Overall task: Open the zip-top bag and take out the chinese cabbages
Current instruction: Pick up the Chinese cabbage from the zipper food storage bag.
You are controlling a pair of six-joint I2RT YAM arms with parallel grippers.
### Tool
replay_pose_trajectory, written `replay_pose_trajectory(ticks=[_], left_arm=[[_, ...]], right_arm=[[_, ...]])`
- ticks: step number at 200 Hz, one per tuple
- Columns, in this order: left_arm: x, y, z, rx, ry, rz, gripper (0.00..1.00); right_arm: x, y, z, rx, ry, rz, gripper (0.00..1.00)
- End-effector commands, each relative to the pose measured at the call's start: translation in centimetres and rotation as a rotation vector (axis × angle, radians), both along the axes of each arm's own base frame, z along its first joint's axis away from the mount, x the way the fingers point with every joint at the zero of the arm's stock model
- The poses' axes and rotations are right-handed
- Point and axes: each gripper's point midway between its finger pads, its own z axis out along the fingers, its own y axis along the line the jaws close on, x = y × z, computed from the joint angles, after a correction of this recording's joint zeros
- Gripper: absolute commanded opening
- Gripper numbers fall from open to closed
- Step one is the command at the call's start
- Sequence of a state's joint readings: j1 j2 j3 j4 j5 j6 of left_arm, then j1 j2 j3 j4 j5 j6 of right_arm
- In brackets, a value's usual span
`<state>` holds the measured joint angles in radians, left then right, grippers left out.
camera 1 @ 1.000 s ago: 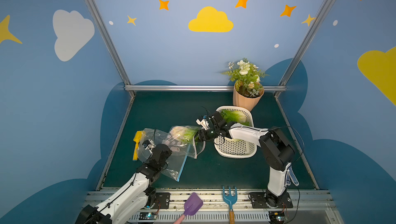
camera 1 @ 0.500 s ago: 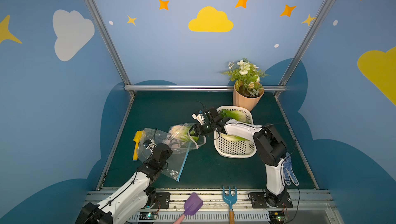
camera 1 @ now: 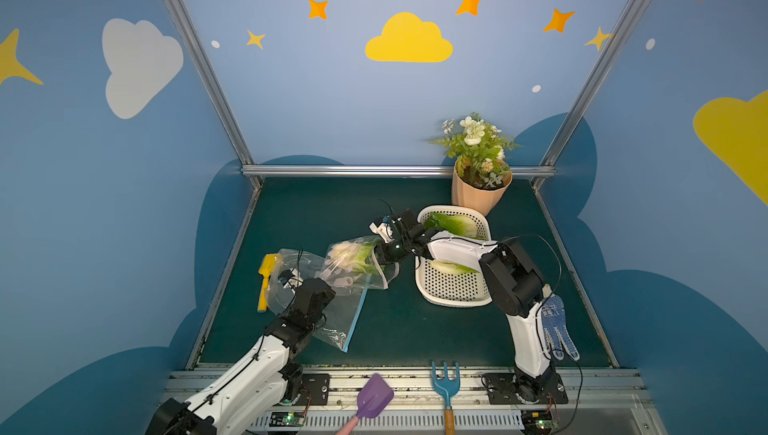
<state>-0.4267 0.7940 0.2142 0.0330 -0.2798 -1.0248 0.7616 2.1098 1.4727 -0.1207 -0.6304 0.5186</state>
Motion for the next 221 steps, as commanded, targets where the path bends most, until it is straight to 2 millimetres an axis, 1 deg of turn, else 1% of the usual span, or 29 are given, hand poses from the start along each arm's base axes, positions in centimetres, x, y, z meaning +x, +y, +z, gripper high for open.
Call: replay_pose_trajectory(ticks=[1,32,61,93,97,102,108,113,119,124,131,145,150,178,191,207,216,221], left_arm=[[0.0,0.9,0.9,0.041,-0.006,0.029,0.04],[-0.5,2.0,1.2,0.074,-0.011,0.066,0.04],[-0.7,3.1,1.3,0.083,-0.025,0.121,0.04],[-0.3,2.8,2.2,0.083,-0.046,0.107,0.05],[-0.2,2.8,2.4,0.083,-0.048,0.104,0.08],[-0.2,2.8,2.7,0.082,-0.052,0.103,0.17],[-0.1,2.6,3.2,0.079,-0.061,0.091,0.30],[0.0,2.3,3.7,0.079,-0.073,0.072,0.45],[0.1,2.0,4.3,0.080,-0.086,0.050,0.58],[0.1,1.8,4.9,0.077,-0.100,0.034,0.65],[0.1,1.6,5.5,0.079,-0.114,0.015,0.71],[0.0,1.5,7.1,0.102,-0.155,-0.019,0.78],[-0.1,1.5,7.8,0.111,-0.173,-0.027,0.79],[-0.5,1.8,11.4,0.139,-0.246,-0.075,0.79],[-0.4,1.4,13.3,0.120,-0.255,-0.132,0.79],[0.3,0.7,15.1,0.079,-0.218,-0.216,0.79],[0.9,0.5,15.6,0.049,-0.173,-0.259,0.79],[1.2,0.0,15.9,0.022,-0.150,-0.303,0.79]], right_arm=[[0.1,-1.3,2.7,0.001,-0.061,-0.006,0.00],[-0.3,-2.6,4.7,0.026,-0.080,0.009,0.00],[-0.9,-3.5,6.1,0.038,-0.071,0.022,0.00],[-1.4,-3.9,7.5,0.059,-0.105,0.039,0.00],[-1.5,-4.0,7.4,0.057,-0.109,0.042,0.00],[-1.4,-4.1,7.6,0.057,-0.118,0.044,0.00],[-1.4,-4.2,7.6,0.053,-0.127,0.046,0.00],[-1.4,-4.3,7.5,0.050,-0.134,0.048,0.00],[-1.3,-4.4,7.6,0.049,-0.144,0.054,0.00],[-1.3,-4.5,7.6,0.046,-0.151,0.055,0.00],[-1.2,-4.6,7.7,0.045,-0.163,0.059,0.00],[-0.9,-5.0,8.0,0.045,-0.188,0.069,0.00],[-0.9,-5.0,8.1,0.048,-0.195,0.074,0.00],[-0.9,-5.5,9.9,0.075,-0.259,0.125,0.00],[-1.3,-5.7,10.8,0.079,-0.291,0.159,0.00],[-2.0,-6.0,12.1,0.087,-0.332,0.212,0.00],[-2.4,-6.1,12.7,0.093,-0.356,0.235,0.00],[-2.6,-6.3,13.0,0.096,-0.372,0.249,0.00]])
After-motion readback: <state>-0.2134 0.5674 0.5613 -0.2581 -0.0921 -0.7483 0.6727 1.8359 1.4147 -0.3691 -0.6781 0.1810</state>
